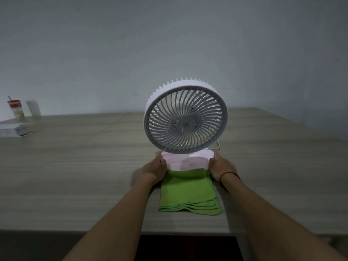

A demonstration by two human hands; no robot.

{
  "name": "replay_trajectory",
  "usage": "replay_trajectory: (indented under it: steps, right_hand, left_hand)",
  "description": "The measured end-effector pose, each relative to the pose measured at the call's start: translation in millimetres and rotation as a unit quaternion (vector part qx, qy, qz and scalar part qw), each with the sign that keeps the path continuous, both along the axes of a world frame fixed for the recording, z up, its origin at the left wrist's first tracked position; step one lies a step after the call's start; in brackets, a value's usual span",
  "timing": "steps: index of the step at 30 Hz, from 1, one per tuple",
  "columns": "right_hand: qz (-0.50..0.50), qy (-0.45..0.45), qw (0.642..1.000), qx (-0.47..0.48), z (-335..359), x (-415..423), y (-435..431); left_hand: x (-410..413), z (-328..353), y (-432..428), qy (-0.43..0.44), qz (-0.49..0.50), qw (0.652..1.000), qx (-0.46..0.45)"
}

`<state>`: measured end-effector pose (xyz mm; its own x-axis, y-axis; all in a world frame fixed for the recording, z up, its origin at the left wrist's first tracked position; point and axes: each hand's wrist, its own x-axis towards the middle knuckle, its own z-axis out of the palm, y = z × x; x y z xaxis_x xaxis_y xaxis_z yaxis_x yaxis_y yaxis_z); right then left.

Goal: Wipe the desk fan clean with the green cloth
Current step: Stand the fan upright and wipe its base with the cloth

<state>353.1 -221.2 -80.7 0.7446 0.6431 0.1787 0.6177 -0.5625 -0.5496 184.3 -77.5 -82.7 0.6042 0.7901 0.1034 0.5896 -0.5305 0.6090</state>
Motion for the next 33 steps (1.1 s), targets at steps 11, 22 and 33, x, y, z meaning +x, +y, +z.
replay_trajectory:
  steps: [11,22,33]
  right_hand:
    - [-0.012,0.026,1.0,0.011,-0.4,-20.0,-21.3]
    - [-0.114,-0.03,0.985,0.124,1.9,-56.3,-51.4]
    - [0.049,0.064,0.995,0.058,3.6,-79.0,-75.8]
  left_hand:
    - [-15.9,-3.0,-24.3,-0.003,0.031,0.999,0.003]
    - [-45.9,4.2,-83.4,-0.03,0.173,0.979,0.105]
    - [-57.8,7.1,-107.1,-0.181,0.043,0.982,-0.043]
